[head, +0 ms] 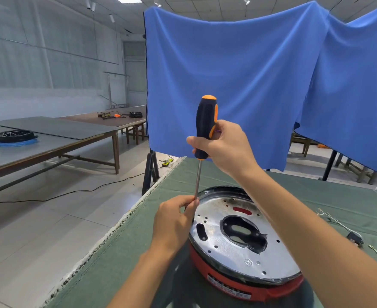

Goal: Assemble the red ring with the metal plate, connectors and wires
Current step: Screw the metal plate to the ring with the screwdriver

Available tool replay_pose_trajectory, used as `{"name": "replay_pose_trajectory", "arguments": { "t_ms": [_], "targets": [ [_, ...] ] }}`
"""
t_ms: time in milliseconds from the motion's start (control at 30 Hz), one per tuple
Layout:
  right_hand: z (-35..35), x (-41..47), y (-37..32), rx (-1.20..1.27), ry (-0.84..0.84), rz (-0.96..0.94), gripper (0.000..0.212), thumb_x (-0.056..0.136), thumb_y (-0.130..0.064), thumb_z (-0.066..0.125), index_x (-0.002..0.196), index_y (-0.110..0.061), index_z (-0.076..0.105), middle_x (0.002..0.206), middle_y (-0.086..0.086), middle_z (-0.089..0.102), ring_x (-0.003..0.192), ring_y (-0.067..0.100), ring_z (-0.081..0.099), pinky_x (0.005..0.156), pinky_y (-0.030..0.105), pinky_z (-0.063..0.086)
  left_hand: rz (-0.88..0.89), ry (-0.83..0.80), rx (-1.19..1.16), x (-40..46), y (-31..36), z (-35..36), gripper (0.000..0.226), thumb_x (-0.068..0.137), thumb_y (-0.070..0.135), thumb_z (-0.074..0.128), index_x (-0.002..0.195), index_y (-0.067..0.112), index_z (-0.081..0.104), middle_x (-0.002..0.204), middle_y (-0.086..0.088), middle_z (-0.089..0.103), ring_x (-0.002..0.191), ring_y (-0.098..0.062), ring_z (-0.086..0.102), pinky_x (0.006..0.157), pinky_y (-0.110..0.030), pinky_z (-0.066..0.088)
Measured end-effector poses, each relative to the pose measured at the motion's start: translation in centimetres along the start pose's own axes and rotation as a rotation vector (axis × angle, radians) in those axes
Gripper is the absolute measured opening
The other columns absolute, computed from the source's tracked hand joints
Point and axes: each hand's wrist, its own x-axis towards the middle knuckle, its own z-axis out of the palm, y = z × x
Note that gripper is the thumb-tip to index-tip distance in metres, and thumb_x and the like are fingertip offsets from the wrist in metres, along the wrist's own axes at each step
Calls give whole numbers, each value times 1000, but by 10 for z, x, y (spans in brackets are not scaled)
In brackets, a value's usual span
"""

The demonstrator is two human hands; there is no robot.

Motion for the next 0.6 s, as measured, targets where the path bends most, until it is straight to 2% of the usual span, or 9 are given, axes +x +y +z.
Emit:
{"name": "replay_pose_trajectory", "arguments": {
  "t_ms": [100, 133, 200, 300, 367, 433, 500, 567, 600],
  "targets": [
    [4, -3, 1, -223, 147, -8, 43, 70, -47, 78, 74, -25, 42, 65, -10, 53, 63, 9, 57, 56, 27, 40, 16, -2, -7, -2, -1, 1, 21, 90, 29, 63, 101, 15, 75, 90, 13, 72, 87, -7, 67, 80, -37, 55],
    [5, -3, 2, -240, 135, -7, 43, 72, -50, 75, 74, -26, 39, 65, -11, 49, 65, 11, 57, 55, 28, 38, 3, -12, -19, -3, -1, 1, 21, 91, 30, 62, 101, 17, 75, 88, 17, 71, 87, -6, 67, 81, -38, 55],
    [4, -2, -1, -116, 28, 22, 35, 80, -45, 69, 83, -22, 43, 72, -7, 48, 78, 23, 64, 65, 36, 50, -30, -31, -31, -3, -1, 2, 23, 92, 35, 59, 98, 19, 75, 84, 18, 71, 86, -9, 68, 79, -40, 56],
    [-2, -2, -5, 126, -163, 72, 20, 89, -20, 62, 99, -6, 50, 92, 7, 62, 90, 27, 70, 85, 48, 55, -90, -53, -50, -2, -2, 3, 27, 93, 37, 57, 98, 17, 74, 92, 4, 74, 88, -18, 69, 76, -43, 57],
    [-4, -3, -4, 104, -115, -2, 14, 88, -14, 65, 91, -5, 55, 91, 14, 69, 80, 26, 72, 82, 50, 56, -80, -63, -28, -2, -3, 3, 30, 93, 38, 56, 94, 14, 74, 89, -3, 74, 86, -23, 69, 73, -44, 57],
    [-3, -3, -1, -9, -3, -30, 24, 81, -25, 73, 84, -8, 56, 81, 13, 70, 74, 26, 71, 76, 48, 57, -7, -65, 33, -3, -2, 2, 43, 91, 47, 50, 88, 10, 71, 84, -8, 72, 84, -27, 67, 72, -45, 56],
    [-1, -1, -3, -142, 74, 1, 37, 72, -40, 78, 77, -15, 51, 71, 3, 65, 69, 20, 65, 65, 37, 53, 28, -62, 61, -4, 1, 0, 49, 88, 51, 43, 86, 11, 72, 81, -5, 72, 82, -22, 67, 73, -44, 54],
    [-1, 2, -7, -239, 64, 22, 44, 71, -48, 77, 73, -20, 43, 70, -2, 57, 67, 18, 58, 57, 30, 45, 22, -66, 60, -4, 0, 0, 48, 90, 52, 44, 86, 13, 72, 80, -3, 72, 81, -21, 67, 74, -44, 54],
    [-3, 3, -8, -224, 7, 36, 42, 75, -46, 74, 73, -20, 42, 73, -1, 57, 71, 21, 61, 60, 33, 49, 10, -70, 59, -4, 0, 0, 45, 92, 51, 46, 86, 15, 72, 80, -3, 72, 81, -21, 67, 74, -43, 54]
  ]
}}
